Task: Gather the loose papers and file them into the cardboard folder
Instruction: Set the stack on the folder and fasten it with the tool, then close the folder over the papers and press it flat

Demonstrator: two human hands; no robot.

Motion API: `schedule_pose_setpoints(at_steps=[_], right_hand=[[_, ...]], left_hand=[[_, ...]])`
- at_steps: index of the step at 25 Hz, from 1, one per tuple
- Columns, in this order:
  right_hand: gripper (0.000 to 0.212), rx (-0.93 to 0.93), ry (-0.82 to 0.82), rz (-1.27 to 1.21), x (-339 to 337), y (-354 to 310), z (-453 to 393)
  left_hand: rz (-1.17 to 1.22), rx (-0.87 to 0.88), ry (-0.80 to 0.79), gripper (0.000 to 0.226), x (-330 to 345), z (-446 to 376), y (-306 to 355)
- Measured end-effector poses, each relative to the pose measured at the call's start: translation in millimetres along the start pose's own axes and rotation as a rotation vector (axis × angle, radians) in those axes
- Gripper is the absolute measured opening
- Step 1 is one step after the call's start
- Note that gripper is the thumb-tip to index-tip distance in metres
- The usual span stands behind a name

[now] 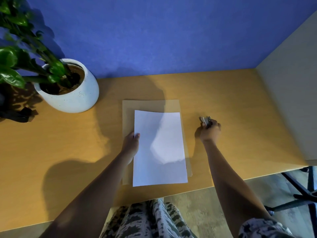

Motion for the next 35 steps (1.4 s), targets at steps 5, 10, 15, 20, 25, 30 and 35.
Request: schedule_pose_setpoints(at_steps=[5,10,15,20,25,30,35], right_hand=[[0.035,-0.028,0.041,0.055,3,-1,3],[0.045,-0.035,-0.012,0.145,3,-1,5],[0.067,-0.320,-0.028,0.177,4,-14,30],[0.064,-0.140,-0.353,-0.357,7,-13,63],[0.042,0.111,-0.650,-0.369,10,-15,73],[0.029,0.075,-0.643,-0.322,8,-15,75],[0.022,0.045,-0.559,-0.281,12,-22,82]], left_hand=[[0.029,0.001,-0.010,0.036,1,1,1],[0.004,0.013,-0.011,0.037,2,1,0],[0.073,0.005,-0.001,0.029,1,2,4],[0.225,0.008,-0.057,0.022,-8,5,9],[0.330,0.008,-0.049,0.018,-15,5,23],[0.229,-0.004,0.074,0.021,-10,9,37],[-0.202,0.022,0.009,0.053,-6,15,28]])
Point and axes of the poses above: each hand's wrist, its own z-axis away from the middle knuckle, its own x-axis out of the palm, y = z × x, the point moved 1 cm from there along -z, towards the middle knuckle, and after that the axes turned 13 degrees about -z, right-handed, at the moved point
